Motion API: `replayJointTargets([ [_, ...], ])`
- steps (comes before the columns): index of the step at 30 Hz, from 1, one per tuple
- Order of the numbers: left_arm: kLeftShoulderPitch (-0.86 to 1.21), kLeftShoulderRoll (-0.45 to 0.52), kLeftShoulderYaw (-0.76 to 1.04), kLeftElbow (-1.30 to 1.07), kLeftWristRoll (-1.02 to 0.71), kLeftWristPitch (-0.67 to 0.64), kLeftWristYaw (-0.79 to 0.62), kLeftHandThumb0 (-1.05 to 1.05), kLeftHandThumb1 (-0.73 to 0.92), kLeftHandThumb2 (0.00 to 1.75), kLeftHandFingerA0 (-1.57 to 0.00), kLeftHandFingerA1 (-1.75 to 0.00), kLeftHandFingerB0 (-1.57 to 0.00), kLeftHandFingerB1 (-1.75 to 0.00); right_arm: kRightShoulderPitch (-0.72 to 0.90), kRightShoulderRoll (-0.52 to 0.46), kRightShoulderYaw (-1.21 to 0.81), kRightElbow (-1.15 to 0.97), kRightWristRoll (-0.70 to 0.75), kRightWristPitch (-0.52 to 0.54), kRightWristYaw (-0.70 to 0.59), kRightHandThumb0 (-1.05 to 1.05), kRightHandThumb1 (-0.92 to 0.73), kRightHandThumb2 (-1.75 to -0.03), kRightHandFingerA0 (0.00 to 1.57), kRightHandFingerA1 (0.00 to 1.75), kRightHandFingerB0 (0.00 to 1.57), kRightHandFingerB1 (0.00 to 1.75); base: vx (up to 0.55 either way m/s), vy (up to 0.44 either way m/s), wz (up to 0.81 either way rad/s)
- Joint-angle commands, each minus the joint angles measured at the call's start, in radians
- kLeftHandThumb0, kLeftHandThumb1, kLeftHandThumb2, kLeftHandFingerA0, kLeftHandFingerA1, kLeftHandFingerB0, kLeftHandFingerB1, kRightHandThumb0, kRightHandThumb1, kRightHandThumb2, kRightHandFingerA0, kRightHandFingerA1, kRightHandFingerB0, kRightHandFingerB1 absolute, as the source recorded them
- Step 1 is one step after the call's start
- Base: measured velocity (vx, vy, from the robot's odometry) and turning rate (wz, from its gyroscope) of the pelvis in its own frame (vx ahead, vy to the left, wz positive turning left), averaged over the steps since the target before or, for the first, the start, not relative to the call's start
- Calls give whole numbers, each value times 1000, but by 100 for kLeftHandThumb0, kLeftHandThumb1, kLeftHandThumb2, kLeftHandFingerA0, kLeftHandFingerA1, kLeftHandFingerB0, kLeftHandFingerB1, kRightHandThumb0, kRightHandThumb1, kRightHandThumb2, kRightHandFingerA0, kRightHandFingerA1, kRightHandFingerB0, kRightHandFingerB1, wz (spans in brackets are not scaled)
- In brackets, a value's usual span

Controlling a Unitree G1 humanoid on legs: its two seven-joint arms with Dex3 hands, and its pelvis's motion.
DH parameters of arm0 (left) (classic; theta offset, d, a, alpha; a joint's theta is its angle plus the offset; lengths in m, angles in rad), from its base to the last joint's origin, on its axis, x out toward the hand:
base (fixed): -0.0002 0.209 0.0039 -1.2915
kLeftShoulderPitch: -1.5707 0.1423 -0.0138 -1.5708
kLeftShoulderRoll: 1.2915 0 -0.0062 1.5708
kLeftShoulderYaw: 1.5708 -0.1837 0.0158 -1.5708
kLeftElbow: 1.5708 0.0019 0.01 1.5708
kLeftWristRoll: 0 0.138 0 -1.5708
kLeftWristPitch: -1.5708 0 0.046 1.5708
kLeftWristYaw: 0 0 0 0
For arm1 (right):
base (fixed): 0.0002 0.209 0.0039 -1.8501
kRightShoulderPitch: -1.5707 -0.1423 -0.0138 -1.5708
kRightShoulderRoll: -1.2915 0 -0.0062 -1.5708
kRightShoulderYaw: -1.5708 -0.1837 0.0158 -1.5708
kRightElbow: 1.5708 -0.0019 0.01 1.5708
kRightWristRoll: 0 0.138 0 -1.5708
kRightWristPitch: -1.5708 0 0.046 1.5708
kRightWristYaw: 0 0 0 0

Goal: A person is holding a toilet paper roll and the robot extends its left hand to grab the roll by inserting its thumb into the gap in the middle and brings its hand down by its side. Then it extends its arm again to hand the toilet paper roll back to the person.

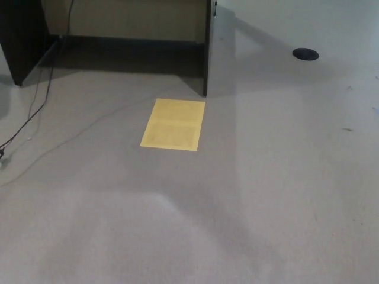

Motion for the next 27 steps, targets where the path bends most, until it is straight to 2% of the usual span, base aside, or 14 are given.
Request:
replayJointTargets([
  [1,15,29,15,26,-5,-143,14,-23,53,56,-38,-38,-32,-32,0,-26,16,42,-25,-74,-19,-37,-65,-59,79,70,58,43,0,0,0],
  [6,29,28,11,52,1,-165,27,-25,54,58,-39,-39,-31,-32,13,-26,23,52,-28,-85,-25,-37,-66,-60,79,68,55,42,0,0,0],
  [8,46,28,5,60,5,-174,23,-23,54,56,-37,-37,-31,-32,33,-28,28,54,-35,-95,-37,-37,-66,-60,83,73,56,42,0,0,0],
  [10,51,30,4,68,8,-189,27,-22,54,56,-35,-37,-31,-32,43,-29,28,53,-38,-106,-48,-37,-66,-60,77,70,55,42,0,0,0],
  [11,62,26,9,69,-5,-201,14,-22,54,56,-35,-37,-30,-32,53,-29,24,53,-34,-107,-44,-38,-67,-60,74,60,54,41,0,0,0],
  [13,65,24,8,71,-6,-207,14,-22,54,56,-35,-37,-29,-31,56,-30,28,53,-39,-106,-45,-39,-67,-60,75,59,54,41,0,0,0],
  [14,68,22,8,74,-4,-207,19,-28,52,60,-31,-38,-28,-34,59,-31,29,53,-42,-109,-46,-39,-67,-60,75,59,54,41,0,0,0],
  [18,76,20,6,79,2,-229,35,-27,51,59,-26,-36,-24,-32,68,-33,35,57,-49,-117,-54,-40,-67,-61,73,58,53,41,0,0,0],
  [19,82,15,11,80,-9,-237,27,-27,50,58,-24,-36,-23,-31,75,-34,35,58,-49,-123,-58,-40,-67,-60,78,66,54,42,0,0,0],
  [22,82,6,23,85,-29,-250,13,-26,50,59,-20,-35,-19,-30,79,-33,27,57,-40,-123,-50,-39,-67,-60,74,61,53,41,0,0,0],
  [23,81,5,23,87,-24,-253,24,-15,42,91,-10,-51,-8,-49,79,-32,25,56,-38,-123,-48,-39,-67,-60,76,65,54,41,0,0,0],
  [24,79,3,27,90,-30,-258,16,-15,43,91,-8,-51,-6,-49,80,-33,28,54,-42,-123,-51,-39,-67,-60,79,68,54,41,0,0,0],
  [25,77,-1,33,92,-42,-261,4,-26,48,56,-19,-33,-17,-29,80,-33,30,52,-45,-123,-54,-39,-67,-60,77,65,53,41,0,0,0],
  [27,78,-11,54,81,-75,-264,-22,-27,48,57,-18,-33,-16,-29,78,-32,30,53,-45,-115,-51,-39,-67,-60,77,64,53,41,0,0,0],
])
